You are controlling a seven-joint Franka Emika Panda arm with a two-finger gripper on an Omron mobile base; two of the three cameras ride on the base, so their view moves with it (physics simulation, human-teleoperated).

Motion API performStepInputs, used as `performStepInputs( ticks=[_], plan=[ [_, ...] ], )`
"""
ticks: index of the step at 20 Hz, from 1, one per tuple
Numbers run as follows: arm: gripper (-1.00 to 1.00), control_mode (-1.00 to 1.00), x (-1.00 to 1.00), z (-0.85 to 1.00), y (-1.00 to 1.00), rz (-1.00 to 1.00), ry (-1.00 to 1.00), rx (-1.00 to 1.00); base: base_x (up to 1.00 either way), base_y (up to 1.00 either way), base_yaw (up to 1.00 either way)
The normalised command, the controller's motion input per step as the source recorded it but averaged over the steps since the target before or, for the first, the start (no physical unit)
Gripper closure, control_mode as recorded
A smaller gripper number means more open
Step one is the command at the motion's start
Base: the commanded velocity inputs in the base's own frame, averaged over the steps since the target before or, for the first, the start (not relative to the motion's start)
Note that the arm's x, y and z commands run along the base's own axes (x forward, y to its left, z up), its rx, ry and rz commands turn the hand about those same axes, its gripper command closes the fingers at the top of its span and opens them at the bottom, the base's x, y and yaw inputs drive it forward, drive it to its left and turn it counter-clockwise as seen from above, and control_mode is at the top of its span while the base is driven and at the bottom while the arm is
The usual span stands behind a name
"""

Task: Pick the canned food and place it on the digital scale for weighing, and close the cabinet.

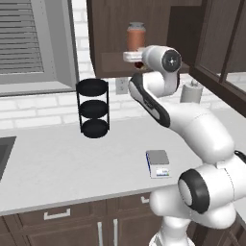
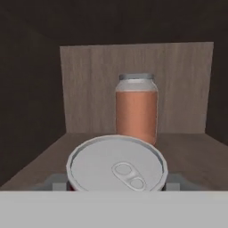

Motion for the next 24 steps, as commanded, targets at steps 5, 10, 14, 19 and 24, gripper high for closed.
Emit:
performStepInputs(
  ticks=[5,10,14,19,24],
  plan=[
    [1.0,-1.0,-1.0,0.0,0.13,0.0,-0.11,0.04,0.0,0.0,0.0],
    [1.0,-1.0,-1.0,0.1,0.06,0.0,-0.01,0.07,0.0,0.0,0.0],
    [1.0,-1.0,-1.0,0.13,0.01,-0.02,0.02,0.01,0.0,0.0,0.0],
    [1.0,-1.0,-1.0,-0.19,0.0,-0.01,0.0,-0.01,0.0,0.0,0.0],
    [1.0,-1.0,-0.5,-0.71,0.0,0.22,0.0,-0.02,0.0,0.0,0.0]
  ],
)
